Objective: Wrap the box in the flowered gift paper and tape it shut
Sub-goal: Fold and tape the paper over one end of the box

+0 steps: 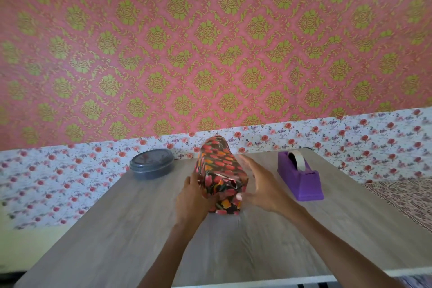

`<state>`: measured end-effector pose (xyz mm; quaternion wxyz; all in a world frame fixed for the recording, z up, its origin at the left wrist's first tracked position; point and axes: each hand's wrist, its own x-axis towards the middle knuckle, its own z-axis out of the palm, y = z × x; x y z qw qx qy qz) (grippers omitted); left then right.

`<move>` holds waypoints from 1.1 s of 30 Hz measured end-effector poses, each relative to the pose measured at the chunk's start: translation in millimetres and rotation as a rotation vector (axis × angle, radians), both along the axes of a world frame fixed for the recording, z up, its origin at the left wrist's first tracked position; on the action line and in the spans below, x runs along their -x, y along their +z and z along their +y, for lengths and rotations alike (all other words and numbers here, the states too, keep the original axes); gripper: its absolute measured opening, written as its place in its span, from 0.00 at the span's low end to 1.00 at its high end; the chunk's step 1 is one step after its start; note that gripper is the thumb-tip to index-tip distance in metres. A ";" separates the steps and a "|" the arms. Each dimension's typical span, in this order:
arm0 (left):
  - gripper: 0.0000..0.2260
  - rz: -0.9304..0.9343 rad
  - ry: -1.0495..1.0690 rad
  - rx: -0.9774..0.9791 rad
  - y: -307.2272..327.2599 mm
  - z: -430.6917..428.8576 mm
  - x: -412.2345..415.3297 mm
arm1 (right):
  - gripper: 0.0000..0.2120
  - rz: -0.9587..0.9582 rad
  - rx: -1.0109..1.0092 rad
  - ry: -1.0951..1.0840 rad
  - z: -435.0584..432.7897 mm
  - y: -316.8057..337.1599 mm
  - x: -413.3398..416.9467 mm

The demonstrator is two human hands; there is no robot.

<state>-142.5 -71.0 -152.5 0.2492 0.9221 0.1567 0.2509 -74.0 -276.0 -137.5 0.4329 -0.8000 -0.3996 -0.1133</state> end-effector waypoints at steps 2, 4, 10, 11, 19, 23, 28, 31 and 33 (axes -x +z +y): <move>0.35 0.015 0.003 0.034 -10.1 7.0 4.5 | 0.31 -0.068 0.006 -0.045 3.5 -9.1 -3.0; 0.33 0.010 0.007 0.071 -18.7 10.3 7.0 | 0.20 -0.217 0.001 -0.145 12.4 -13.3 -2.3; 0.39 -0.240 -0.117 -0.053 -13.6 16.4 7.9 | 0.14 -0.679 0.059 -0.160 24.0 -8.7 -2.7; 0.36 -0.310 -0.168 -0.173 -12.1 18.3 6.9 | 0.15 -0.709 0.094 -0.144 24.3 -10.0 -4.7; 0.15 -0.551 -0.361 -0.463 -19.1 17.6 6.1 | 0.05 -0.838 0.078 -0.162 30.2 -18.5 -0.9; 0.14 -0.556 -0.419 -0.427 -17.1 15.7 15.2 | 0.11 -0.708 0.064 -0.162 29.1 -23.1 -5.1; 0.09 -0.630 -0.345 -0.345 -9.8 15.0 22.3 | 0.19 -0.560 0.118 -0.168 28.9 -16.1 -7.4; 0.09 -0.565 -0.301 -0.365 -16.6 13.3 23.4 | 0.19 -0.536 0.130 -0.176 32.4 -13.1 -9.2; 0.13 -0.499 -0.277 -0.285 -22.8 9.2 24.3 | 0.20 -0.531 0.131 -0.175 34.1 -11.9 -10.4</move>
